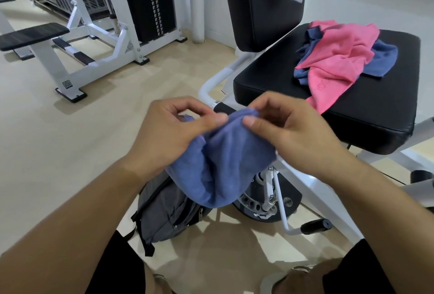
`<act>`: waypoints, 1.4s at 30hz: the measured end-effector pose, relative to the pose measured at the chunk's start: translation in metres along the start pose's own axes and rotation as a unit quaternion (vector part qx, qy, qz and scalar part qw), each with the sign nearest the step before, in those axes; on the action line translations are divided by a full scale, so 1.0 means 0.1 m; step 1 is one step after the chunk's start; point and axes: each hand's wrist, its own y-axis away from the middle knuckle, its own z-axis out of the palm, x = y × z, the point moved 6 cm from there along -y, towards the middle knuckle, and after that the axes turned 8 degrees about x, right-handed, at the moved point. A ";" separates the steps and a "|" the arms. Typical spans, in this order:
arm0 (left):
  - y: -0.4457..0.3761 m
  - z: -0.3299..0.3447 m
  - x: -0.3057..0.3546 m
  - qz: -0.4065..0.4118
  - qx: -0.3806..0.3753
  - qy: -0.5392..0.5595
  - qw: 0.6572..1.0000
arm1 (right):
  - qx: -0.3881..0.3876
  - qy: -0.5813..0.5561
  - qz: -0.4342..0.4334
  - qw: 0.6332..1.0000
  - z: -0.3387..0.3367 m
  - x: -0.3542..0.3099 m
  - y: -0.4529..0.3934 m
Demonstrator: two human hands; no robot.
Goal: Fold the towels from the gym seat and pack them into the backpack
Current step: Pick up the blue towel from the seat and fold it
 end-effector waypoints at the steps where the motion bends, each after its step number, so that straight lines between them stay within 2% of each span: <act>1: -0.08 -0.10 -0.03 -0.001 0.046 0.005 0.999 | 0.038 -0.036 0.010 0.999 -0.08 0.01 -0.03; 4: -0.29 -0.44 -0.14 -0.037 0.134 0.005 0.990 | 0.141 -0.161 0.089 0.973 -0.39 0.08 -0.10; 8: -0.41 -0.77 -0.40 -0.081 0.190 -0.036 0.978 | 0.209 -0.189 0.183 0.942 -0.64 0.29 -0.13; 10: -0.43 -0.81 -0.47 -0.086 0.172 -0.069 0.979 | 0.220 -0.127 0.177 0.951 -0.70 0.34 -0.13; 12: -0.43 -0.80 -0.49 -0.087 0.127 -0.090 0.984 | 0.208 0.018 0.147 0.967 -0.72 0.34 -0.11; 15: -0.40 -0.76 -0.54 -0.086 0.031 -0.104 0.990 | 0.201 0.126 0.087 0.968 -0.70 0.22 -0.09; 17: -0.36 -0.73 -0.57 -0.083 -0.059 -0.074 0.992 | 0.127 0.132 0.062 0.981 -0.64 0.13 -0.07; 19: -0.30 -0.68 -0.59 -0.080 -0.150 -0.038 0.985 | -0.048 0.072 0.098 0.991 -0.49 0.07 0.04; 20: -0.29 -0.67 -0.59 -0.082 -0.169 -0.042 0.981 | -0.113 0.041 0.117 0.986 -0.44 0.05 0.10; 21: -0.28 -0.68 -0.60 -0.083 -0.169 -0.053 0.981 | -0.127 0.029 0.120 0.984 -0.44 0.05 0.13; 22: -0.29 -0.69 -0.61 -0.086 -0.156 -0.066 0.982 | -0.095 0.040 0.111 0.988 -0.48 0.10 0.10; 24: -0.32 -0.70 -0.65 -0.101 -0.115 -0.092 0.984 | 0.048 0.089 0.104 0.989 -0.61 0.23 0.02; 25: -0.34 -0.71 -0.67 -0.104 -0.098 -0.095 0.985 | 0.102 0.074 0.118 0.985 -0.64 0.26 0.01; 27: -0.38 -0.74 -0.69 -0.100 -0.066 -0.096 0.988 | 0.145 -0.022 0.150 0.978 -0.64 0.30 -0.01; 29: -0.43 -0.77 -0.68 -0.083 -0.041 -0.100 0.991 | 0.164 -0.024 0.148 0.975 -0.65 0.31 -0.01; 32: -0.44 -0.73 -0.60 -0.064 -0.029 -0.069 0.995 | 0.180 0.144 0.087 0.969 -0.63 0.25 -0.01; 33: -0.44 -0.70 -0.58 -0.064 -0.022 -0.052 0.996 | 0.196 0.169 0.077 0.963 -0.63 0.23 0.01; 36: -0.45 -0.69 -0.54 -0.069 0.011 -0.017 0.997 | 0.227 0.169 0.076 0.956 -0.65 0.21 0.00; 40: -0.43 -0.72 -0.48 -0.065 0.028 -0.017 0.997 | 0.109 0.107 0.121 0.981 -0.61 0.21 -0.02; 42: -0.40 -0.68 -0.45 -0.068 0.008 0.004 0.998 | 0.137 0.029 0.104 0.985 -0.65 0.18 -0.01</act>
